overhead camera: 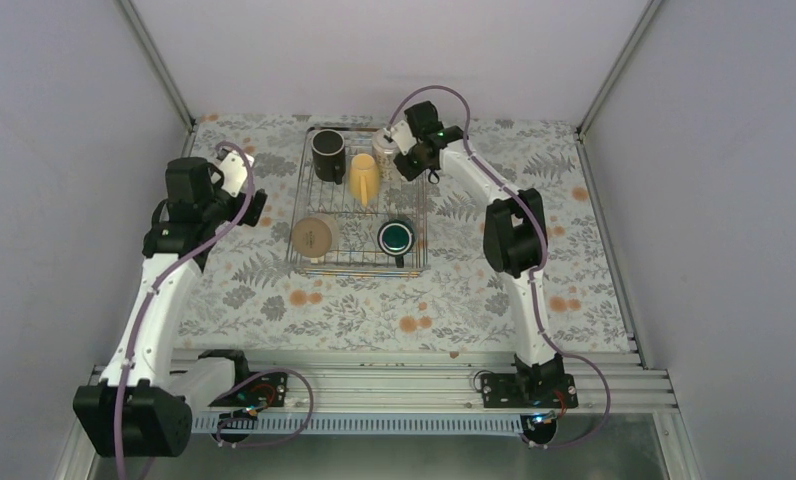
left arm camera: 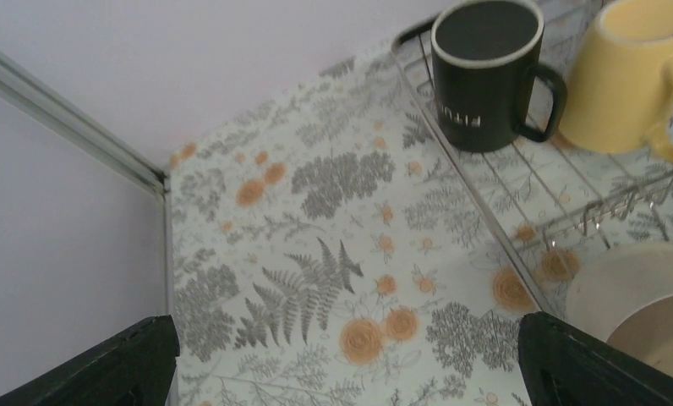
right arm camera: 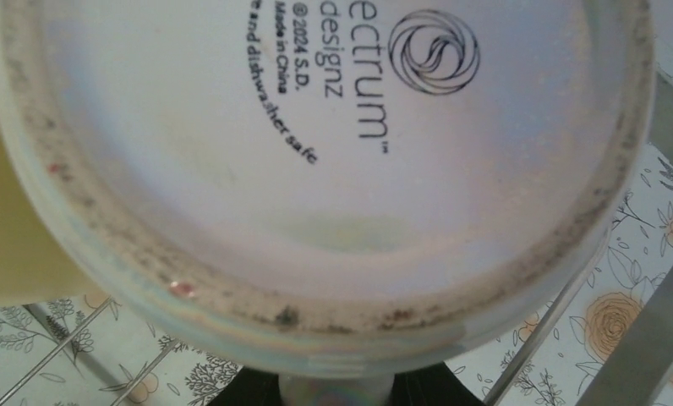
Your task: Unload the cups from the dish rack
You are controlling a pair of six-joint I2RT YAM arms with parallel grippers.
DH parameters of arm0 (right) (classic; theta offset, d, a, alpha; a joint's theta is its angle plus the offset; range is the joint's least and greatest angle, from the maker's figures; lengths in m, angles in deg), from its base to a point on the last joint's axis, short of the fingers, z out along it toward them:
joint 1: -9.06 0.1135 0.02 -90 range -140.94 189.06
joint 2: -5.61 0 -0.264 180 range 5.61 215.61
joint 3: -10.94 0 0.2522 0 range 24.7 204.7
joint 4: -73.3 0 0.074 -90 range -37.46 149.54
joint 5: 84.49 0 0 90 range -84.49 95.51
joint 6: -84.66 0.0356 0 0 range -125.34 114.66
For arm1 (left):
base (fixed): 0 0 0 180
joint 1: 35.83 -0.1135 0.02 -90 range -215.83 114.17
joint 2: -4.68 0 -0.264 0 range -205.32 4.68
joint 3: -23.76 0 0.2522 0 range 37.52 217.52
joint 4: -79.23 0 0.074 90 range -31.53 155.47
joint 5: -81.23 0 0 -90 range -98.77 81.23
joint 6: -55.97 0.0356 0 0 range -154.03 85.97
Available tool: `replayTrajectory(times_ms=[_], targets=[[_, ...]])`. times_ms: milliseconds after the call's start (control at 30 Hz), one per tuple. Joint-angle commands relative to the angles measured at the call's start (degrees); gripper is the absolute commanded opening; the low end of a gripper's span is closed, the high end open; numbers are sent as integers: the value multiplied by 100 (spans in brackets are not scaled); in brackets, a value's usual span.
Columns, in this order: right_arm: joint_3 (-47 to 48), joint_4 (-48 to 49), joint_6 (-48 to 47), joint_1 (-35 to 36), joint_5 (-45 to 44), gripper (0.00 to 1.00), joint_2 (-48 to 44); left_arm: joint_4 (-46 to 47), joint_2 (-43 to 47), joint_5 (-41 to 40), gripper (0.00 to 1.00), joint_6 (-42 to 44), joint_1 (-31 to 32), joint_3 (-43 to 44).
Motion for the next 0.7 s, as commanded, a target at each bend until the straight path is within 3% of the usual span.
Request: replayTrajectory(times_ms=[0,333,500,667], targets=[[34,-92,42,-67,495,3,-372,705,632,189,100,26,57,-210],[623,-735,-184,-318,1163,3,-1449,1469,1326,48,100,-20,67,-403],[976,-1270,-592,-397,1900,3,-1856,1993,1800,971,100,256,73,-590],[1352,-1874,-569,-533,3510,3,-1985,3448,2280,1476,100,688,194,-1542]])
